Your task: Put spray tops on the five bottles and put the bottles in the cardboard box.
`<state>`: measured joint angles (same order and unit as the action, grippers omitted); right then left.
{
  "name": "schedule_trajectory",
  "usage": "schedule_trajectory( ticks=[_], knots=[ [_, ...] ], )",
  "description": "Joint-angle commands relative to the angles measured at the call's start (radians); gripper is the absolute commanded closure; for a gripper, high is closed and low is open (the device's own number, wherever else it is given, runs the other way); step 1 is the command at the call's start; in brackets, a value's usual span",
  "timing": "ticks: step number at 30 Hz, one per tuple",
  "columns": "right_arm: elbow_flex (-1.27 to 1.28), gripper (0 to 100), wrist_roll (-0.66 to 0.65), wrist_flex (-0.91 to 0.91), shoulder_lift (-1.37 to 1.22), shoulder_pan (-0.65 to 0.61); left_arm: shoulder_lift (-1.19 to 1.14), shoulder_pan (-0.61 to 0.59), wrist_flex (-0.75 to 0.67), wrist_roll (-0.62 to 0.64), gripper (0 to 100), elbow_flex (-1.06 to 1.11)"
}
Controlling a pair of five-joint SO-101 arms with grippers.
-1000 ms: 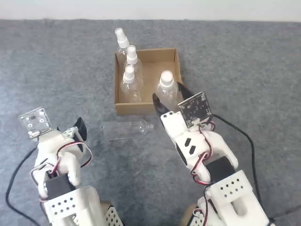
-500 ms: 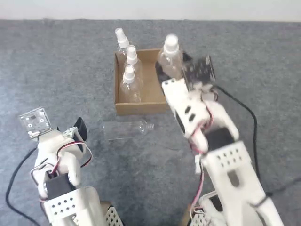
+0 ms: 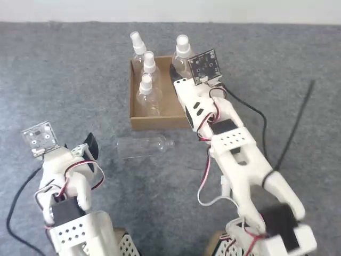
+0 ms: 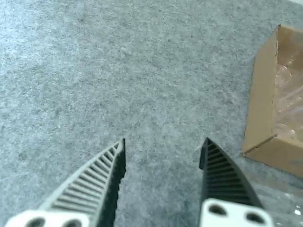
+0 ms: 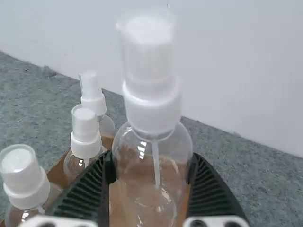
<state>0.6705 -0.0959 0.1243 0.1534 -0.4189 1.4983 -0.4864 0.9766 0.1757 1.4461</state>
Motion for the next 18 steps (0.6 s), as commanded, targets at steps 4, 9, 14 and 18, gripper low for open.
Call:
schedule_trajectory(
  ticks=[4, 9, 14, 18],
  knots=[
    [-0.210, 94.4, 0.011, 0.054, -0.150, 0.038, 0.012, -0.006, 0.009, -0.008, 76, -0.005],
    [-0.325, 94.3, 0.011, 0.054, -0.303, 0.039, 0.012, -0.006, 0.009, -0.008, 76, -0.004],
    [-0.422, 94.3, 0.011, 0.054, -0.432, 0.048, 0.012, -0.006, 0.006, -0.008, 76, 0.004],
    [-0.480, 94.3, 0.043, 0.050, -0.507, 0.062, 0.012, -0.006, 0.006, -0.008, 76, 0.004]
  ],
)
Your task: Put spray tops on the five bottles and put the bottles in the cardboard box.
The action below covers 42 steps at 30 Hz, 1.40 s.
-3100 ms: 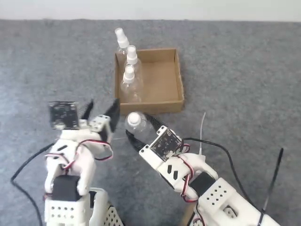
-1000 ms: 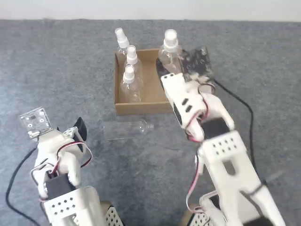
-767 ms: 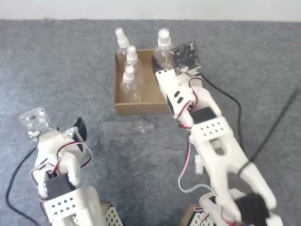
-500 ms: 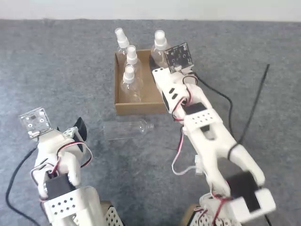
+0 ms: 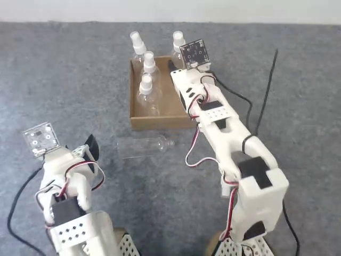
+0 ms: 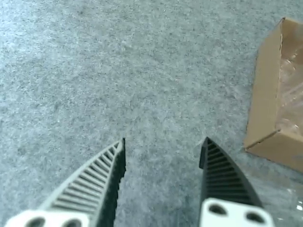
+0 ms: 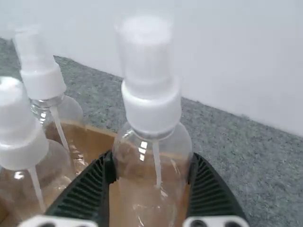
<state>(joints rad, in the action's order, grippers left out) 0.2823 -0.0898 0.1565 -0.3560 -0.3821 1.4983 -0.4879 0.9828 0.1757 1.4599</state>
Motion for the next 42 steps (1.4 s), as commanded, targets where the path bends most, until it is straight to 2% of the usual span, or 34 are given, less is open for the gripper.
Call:
schedule_trajectory(
  ticks=[1, 5, 18, 23, 33, 42],
  knots=[
    [-0.103, 94.3, 0.064, 0.015, -0.013, 0.035, 0.012, -0.005, 0.000, -0.008, 76, -0.010],
    [-0.138, 94.3, 0.149, 0.013, -0.053, 0.059, 0.012, -0.005, 0.002, -0.008, 76, -0.010],
    [-0.141, 94.1, 0.144, 0.013, -0.102, 0.064, 0.012, -0.005, 0.002, -0.009, 76, -0.010],
    [-0.137, 87.0, 0.101, 0.012, -0.105, 0.062, 0.012, -0.005, 0.002, -0.009, 76, -0.008],
    [-0.144, 76.1, 0.097, -0.058, -0.093, 0.056, 0.012, -0.005, 0.000, -0.009, 76, -0.008],
    [-0.137, 75.3, 0.095, -0.077, -0.042, 0.035, 0.012, -0.005, -0.002, -0.009, 76, -0.008]
  ],
)
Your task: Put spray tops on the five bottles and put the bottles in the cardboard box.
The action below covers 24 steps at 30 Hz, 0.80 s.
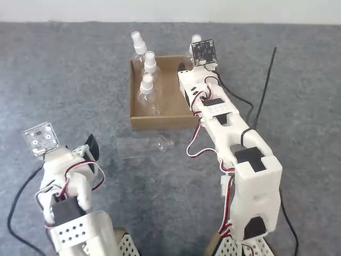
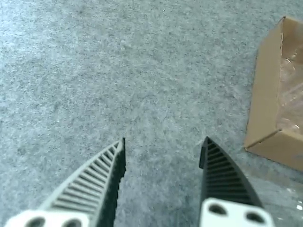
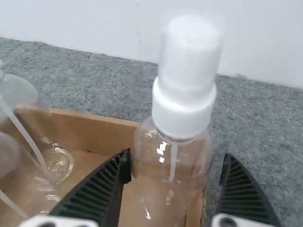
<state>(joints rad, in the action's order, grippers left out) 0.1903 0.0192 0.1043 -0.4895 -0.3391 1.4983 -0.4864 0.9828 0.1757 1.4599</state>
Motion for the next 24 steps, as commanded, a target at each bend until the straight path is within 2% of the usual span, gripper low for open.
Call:
schedule_trajectory(
  ticks=[1, 16, 24],
  knots=[
    [-0.048, 75.3, -0.014, -0.047, 0.102, -0.008, 0.012, -0.006, -0.002, -0.009, 76, -0.008],
    [-0.044, 75.3, -0.014, -0.081, 0.134, -0.008, 0.012, -0.006, -0.002, -0.009, 76, -0.007],
    [-0.061, 75.3, -0.014, -0.171, 0.180, -0.016, 0.012, -0.006, -0.002, -0.009, 76, -0.007]
  ],
)
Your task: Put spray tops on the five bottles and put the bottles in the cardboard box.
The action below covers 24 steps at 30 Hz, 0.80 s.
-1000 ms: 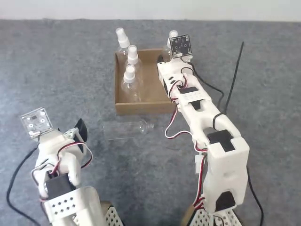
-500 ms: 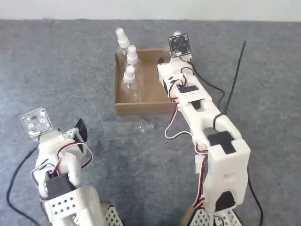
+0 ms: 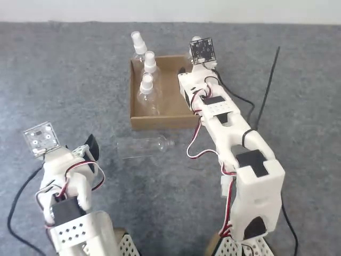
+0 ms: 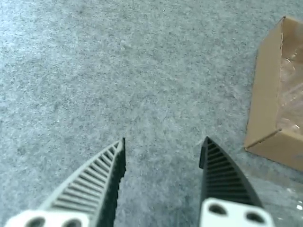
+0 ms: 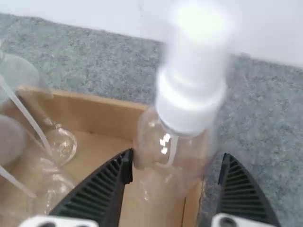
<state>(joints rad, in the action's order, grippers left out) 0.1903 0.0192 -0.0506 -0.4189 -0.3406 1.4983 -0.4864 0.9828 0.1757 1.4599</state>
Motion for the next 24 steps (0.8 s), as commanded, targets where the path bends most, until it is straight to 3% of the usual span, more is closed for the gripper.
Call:
schedule_trajectory(
  ticks=[1, 8, 12, 24],
  knots=[
    [-0.061, 75.3, -0.014, -0.016, 0.113, -0.021, 0.012, -0.006, -0.002, -0.009, 76, -0.007],
    [-0.058, 75.3, -0.017, -0.021, 0.111, -0.042, 0.012, -0.006, -0.002, -0.009, 76, -0.007],
    [-0.066, 75.4, -0.098, -0.077, 0.116, -0.062, 0.012, -0.006, -0.002, -0.009, 76, -0.007],
    [-0.061, 75.4, -0.104, -0.082, 0.116, -0.053, 0.012, -0.006, -0.002, -0.009, 76, -0.007]
  ],
)
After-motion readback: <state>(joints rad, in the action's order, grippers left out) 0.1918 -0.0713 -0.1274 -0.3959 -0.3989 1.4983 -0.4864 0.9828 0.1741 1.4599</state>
